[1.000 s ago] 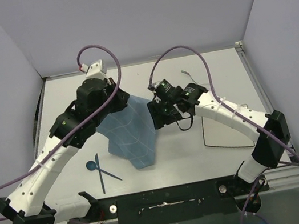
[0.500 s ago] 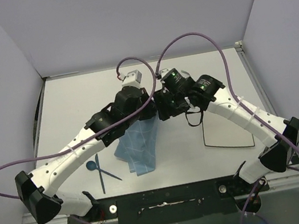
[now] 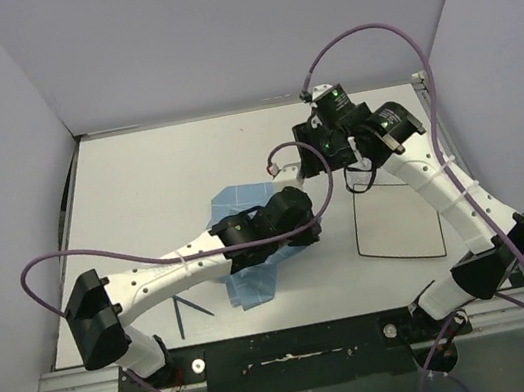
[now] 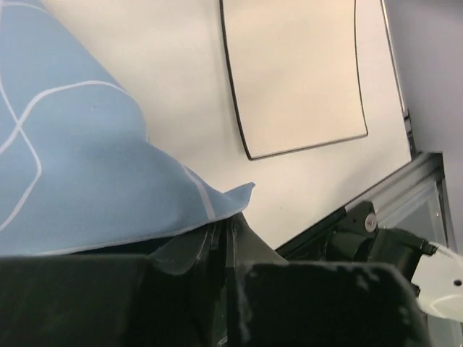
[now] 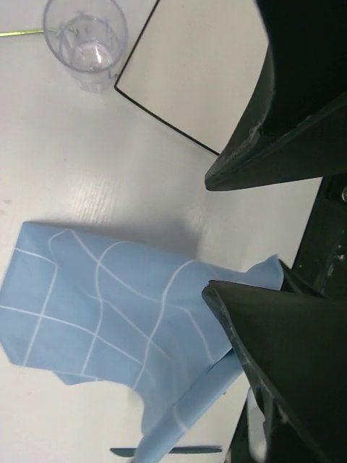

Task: Set the dinner table for one person
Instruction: Flatten out the napkin at the center of the board.

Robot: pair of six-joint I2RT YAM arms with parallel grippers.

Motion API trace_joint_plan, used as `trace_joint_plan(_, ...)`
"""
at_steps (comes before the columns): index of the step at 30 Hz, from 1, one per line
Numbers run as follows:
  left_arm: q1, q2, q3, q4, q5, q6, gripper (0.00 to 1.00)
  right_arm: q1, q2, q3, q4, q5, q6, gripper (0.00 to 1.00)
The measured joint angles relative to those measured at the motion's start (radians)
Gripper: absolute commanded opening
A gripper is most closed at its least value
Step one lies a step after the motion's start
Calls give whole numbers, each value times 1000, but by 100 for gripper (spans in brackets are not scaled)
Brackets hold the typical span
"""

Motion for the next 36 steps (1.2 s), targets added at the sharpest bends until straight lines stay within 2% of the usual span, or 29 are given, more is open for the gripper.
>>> trace_joint_plan(7, -79, 121, 91, -27, -107, -63, 0, -40, 2, 39, -91, 46, -62, 54)
trace_joint_plan(12, -124, 151, 106, -55, -189, -82, 0, -44, 2, 36, -145, 49, -87, 54)
trace_joint_plan(14, -144, 159, 110, -63, -223, -82, 21, -45, 2, 35, -165, 49, -93, 54)
trace_joint_plan(18, -194, 174, 136, -150, -326, -68, 48, -46, 1, 45, -209, 49, -115, 55)
trace_joint_plan(20, -241, 173, 149, -184, -368, 15, 57, -50, 2, 50, -182, 40, -98, 55)
trace_joint_plan(22, -319, 172, 175, -165, -393, 117, 63, -32, 14, 50, -102, 0, -73, 55)
trace_joint_plan(26, -419, 129, 190, -146, -445, 238, 66, -10, 38, 45, -18, -62, -42, 55)
trace_joint_plan(31, -397, -2, 188, -196, -589, 283, 71, -7, 39, 37, 27, -113, -11, 55)
trace_joint_plan(36, -353, -184, 150, -266, -702, 265, 72, 27, 39, 25, 63, -144, 7, 56)
